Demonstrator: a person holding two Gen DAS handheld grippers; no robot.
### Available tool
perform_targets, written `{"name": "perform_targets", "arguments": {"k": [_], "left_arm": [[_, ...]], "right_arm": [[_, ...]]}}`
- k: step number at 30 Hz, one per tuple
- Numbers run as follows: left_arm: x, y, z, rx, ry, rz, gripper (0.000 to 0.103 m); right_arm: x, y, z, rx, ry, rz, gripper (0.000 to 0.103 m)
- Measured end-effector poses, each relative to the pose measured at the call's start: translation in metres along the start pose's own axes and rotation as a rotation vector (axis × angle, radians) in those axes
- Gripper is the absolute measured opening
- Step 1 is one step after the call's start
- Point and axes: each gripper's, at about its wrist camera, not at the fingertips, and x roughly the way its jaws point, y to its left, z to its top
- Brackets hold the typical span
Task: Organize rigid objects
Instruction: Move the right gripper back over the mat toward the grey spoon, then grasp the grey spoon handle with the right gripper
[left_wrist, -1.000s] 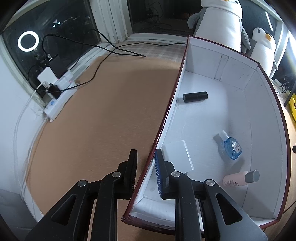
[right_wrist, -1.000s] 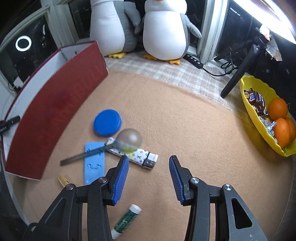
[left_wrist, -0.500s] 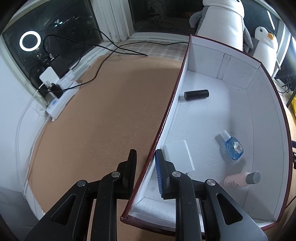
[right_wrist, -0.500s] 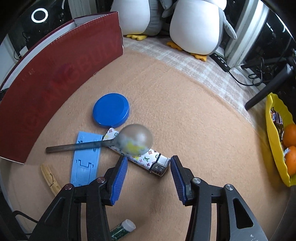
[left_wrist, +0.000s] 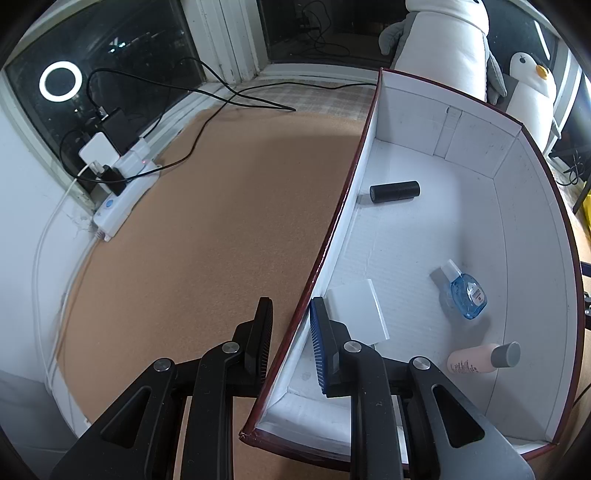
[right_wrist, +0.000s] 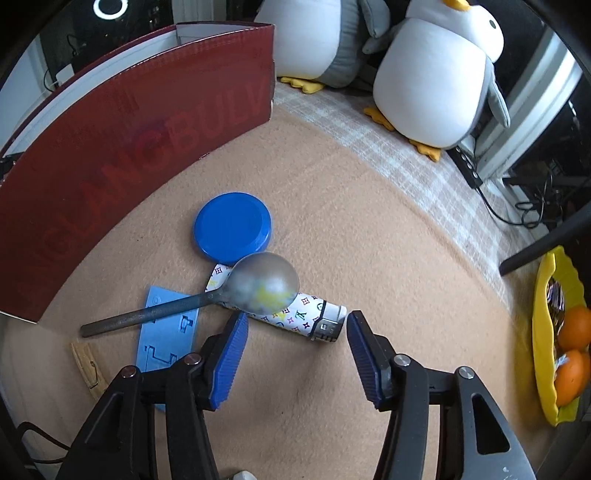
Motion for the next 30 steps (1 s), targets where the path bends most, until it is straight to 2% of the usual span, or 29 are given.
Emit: {"name": "perform_targets", "arguments": {"k": [4,7,10,19,25,30], "left_arm": [[0.000,0.000,0.000,0.000,0.000,0.000,0.019],[0.000,0.000,0.000,0.000,0.000,0.000,0.019],[0.000,0.000,0.000,0.000,0.000,0.000,0.019],[0.000,0.000,0.000,0.000,0.000,-0.001,0.019],[0.000,0.000,0.000,0.000,0.000,-0.001,0.019],[0.000,0.000,0.000,0.000,0.000,-0.001,0.019]], "right_arm": [[0.004,0.006,0.004,-0.031,-0.009,0.002,0.053],[0.007,0.002,0.007,0.000,-0.011,0.035,0.052],[0.008,-0.006,0.005,0.057,0.002,0.096,0.038],[0.002,-0.025,-0.010,0.148,0.009,0.108,0.006],[-0.004,-0.027,-0.019,0.152,0.011,0.101,0.005],[-0.010,-0.019,-0.013,0.157,-0.016,0.131,0.005]]}}
